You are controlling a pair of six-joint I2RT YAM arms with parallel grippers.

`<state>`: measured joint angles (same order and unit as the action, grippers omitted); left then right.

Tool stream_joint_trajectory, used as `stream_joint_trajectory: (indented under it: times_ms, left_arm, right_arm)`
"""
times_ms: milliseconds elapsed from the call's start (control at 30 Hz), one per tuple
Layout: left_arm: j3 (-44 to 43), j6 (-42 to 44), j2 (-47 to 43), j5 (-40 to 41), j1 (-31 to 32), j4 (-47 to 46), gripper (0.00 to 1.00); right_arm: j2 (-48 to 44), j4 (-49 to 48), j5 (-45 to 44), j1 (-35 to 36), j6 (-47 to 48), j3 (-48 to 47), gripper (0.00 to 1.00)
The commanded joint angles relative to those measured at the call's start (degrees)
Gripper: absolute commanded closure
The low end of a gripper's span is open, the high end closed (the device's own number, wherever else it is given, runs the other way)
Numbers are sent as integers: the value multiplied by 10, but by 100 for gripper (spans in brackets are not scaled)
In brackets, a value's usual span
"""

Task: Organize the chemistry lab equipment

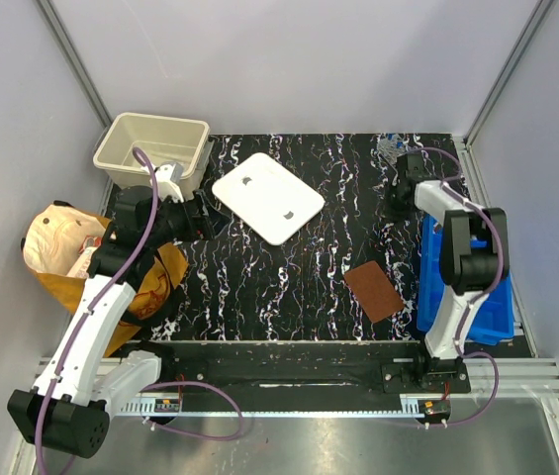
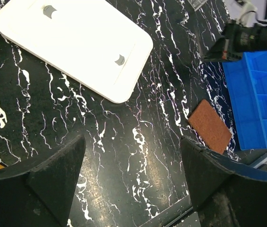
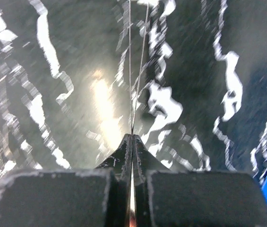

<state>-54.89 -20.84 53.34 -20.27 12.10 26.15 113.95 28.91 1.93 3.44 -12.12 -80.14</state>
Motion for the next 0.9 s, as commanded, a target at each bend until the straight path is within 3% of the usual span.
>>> stream_joint_trajectory:
  times_ms: [0, 200, 533, 667, 867]
  left_arm:
    - [-1, 0, 2, 23, 1, -5, 15]
    - [16, -57, 13, -11, 30, -36, 18]
    - [-71, -98, 111, 45, 145, -80, 13]
    - [-107, -110, 168, 52, 185, -101, 14]
    - [-163, -105, 231, 65, 227, -109, 14]
  right_arm:
    - [-151, -125, 97, 13, -55, 100, 100]
    - [-281, -241, 164, 48, -107, 245, 100]
    - [-449, -425, 206, 224, -203, 370, 100]
    - [-480, -420, 161, 279, -222, 370, 100]
    - [-483, -406, 164, 300, -232, 365, 100]
